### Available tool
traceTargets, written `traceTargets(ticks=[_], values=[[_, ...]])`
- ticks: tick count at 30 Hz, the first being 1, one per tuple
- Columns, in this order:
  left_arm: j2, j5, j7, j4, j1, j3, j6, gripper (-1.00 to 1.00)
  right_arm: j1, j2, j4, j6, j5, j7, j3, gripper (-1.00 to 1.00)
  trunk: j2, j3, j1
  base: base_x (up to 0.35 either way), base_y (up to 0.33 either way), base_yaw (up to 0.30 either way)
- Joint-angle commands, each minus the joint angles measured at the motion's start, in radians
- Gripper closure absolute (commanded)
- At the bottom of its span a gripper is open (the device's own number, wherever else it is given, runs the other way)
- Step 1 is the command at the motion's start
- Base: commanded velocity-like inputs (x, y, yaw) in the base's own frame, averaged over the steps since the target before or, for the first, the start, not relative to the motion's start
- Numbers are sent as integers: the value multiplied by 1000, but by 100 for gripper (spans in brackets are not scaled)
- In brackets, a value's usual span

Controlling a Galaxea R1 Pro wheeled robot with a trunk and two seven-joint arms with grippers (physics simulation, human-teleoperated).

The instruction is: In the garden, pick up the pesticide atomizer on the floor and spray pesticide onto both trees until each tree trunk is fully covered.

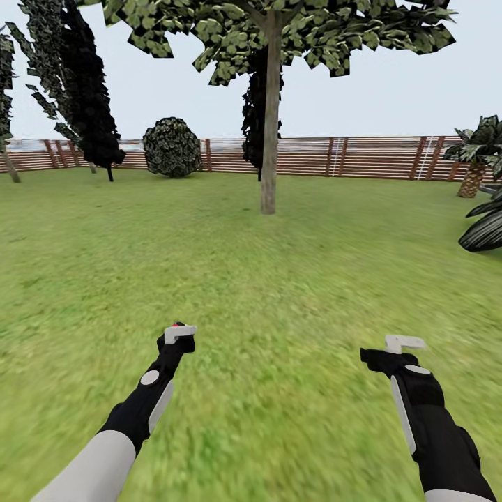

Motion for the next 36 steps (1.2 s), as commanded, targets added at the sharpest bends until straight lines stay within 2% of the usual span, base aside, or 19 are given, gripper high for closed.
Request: traceTargets(ticks=[1,36], values=[[0,0,0,0,0,0,0,100,0,0,0,0,0,0,0,-100,0,0,0,336,0,0],[-1,-1,0,1,0,0,0,100,0,0,0,0,0,0,0,-100,0,0,0,336,0,0]])
